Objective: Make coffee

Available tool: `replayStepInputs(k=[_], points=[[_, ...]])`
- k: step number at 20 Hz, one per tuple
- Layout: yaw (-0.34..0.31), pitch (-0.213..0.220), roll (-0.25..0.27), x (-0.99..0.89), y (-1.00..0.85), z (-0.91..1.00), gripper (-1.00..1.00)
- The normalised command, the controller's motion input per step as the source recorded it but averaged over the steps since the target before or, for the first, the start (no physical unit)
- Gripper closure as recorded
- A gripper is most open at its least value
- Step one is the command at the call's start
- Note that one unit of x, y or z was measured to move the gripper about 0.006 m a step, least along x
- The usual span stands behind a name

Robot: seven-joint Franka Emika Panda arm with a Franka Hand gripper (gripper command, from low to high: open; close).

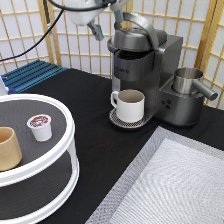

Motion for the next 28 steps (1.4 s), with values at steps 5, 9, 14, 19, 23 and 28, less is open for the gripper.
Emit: replayStepInputs(k=[5,9,14,19,23,28], points=[[-0.004,0.058,-0.181,0.30,0.91,0.47,-1.00],[-0.003,0.058,-0.211,0.27,0.95,0.65,-1.00],[0.000,0.096,-0.215,0.38,0.91,0.59,-1.00],[0.000,0.183,-0.113,0.56,0.44,0.46,-1.00],[0.001,0.115,0.000,0.28,-0.31,0.52,-1.00],[0.049,0.006,0.009,0.06,-0.90,0.36,-1.00]])
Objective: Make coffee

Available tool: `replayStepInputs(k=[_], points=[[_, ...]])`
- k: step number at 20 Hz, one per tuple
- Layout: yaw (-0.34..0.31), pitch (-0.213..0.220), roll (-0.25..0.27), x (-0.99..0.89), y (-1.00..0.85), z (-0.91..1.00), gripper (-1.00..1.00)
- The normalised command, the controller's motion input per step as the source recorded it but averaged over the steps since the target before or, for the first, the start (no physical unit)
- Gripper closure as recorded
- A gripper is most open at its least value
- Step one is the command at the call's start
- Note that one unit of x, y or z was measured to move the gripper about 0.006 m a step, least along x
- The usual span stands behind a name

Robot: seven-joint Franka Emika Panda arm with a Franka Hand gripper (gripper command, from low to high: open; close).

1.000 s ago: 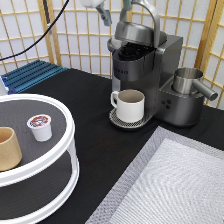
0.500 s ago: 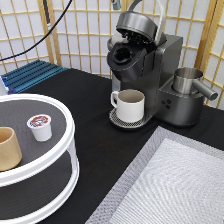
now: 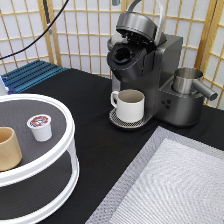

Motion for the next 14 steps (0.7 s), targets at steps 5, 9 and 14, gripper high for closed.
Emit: replayStepInputs(k=[5,9,14], points=[[0.046,0.000,0.000,0.04,-1.00,0.06,-1.00],[0.047,0.017,0.000,0.11,-1.00,0.00,-1.00],[0.032,0.015,0.001,0.18,-1.00,-0.04,-1.00]])
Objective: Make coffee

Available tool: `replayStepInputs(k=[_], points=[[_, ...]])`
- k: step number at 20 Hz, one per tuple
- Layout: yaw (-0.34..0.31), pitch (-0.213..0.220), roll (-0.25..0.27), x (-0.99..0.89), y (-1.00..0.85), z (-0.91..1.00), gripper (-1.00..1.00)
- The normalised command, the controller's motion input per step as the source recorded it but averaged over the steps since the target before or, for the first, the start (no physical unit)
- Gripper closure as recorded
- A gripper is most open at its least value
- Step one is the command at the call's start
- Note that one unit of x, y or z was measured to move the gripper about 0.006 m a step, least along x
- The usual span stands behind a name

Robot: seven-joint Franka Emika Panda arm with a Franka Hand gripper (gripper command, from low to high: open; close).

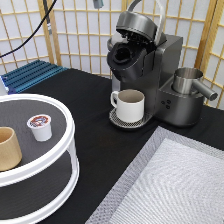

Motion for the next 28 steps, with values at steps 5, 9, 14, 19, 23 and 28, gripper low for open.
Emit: replayStepInputs(k=[5,9,14,19,23,28], points=[[0.031,0.002,0.015,0.09,-1.00,-0.21,-1.00],[0.003,0.024,0.000,-0.08,-1.00,-0.46,-1.00],[0.000,0.034,-0.006,-0.47,-0.88,-0.42,-1.00],[-0.026,0.054,-0.068,-0.84,-0.44,-0.37,-1.00],[-0.151,0.003,-0.082,-0.70,-0.03,-0.27,-1.00],[-0.354,0.000,-0.019,-0.06,0.01,-0.33,-1.00]])
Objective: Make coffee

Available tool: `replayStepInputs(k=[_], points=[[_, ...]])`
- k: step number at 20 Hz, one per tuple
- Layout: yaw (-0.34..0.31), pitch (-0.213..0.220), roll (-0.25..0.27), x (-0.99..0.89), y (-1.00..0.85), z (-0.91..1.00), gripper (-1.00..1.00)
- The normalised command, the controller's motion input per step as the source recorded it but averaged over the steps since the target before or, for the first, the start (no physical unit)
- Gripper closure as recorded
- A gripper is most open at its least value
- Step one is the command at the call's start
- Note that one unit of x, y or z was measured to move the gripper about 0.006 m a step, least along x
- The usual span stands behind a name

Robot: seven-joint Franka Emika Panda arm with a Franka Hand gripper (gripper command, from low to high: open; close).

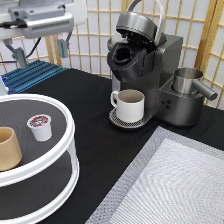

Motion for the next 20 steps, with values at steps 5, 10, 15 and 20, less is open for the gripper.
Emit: replayStepInputs(k=[5,10,15,20], points=[[-0.375,-0.007,-0.023,0.00,0.00,-0.34,-1.00],[-0.355,-0.018,-0.110,-0.01,-0.01,-0.29,-1.00],[-0.306,-0.006,-0.110,-0.05,-0.11,-0.05,-1.00],[-0.150,-0.072,-0.129,-0.01,-0.26,-0.05,-1.00]])
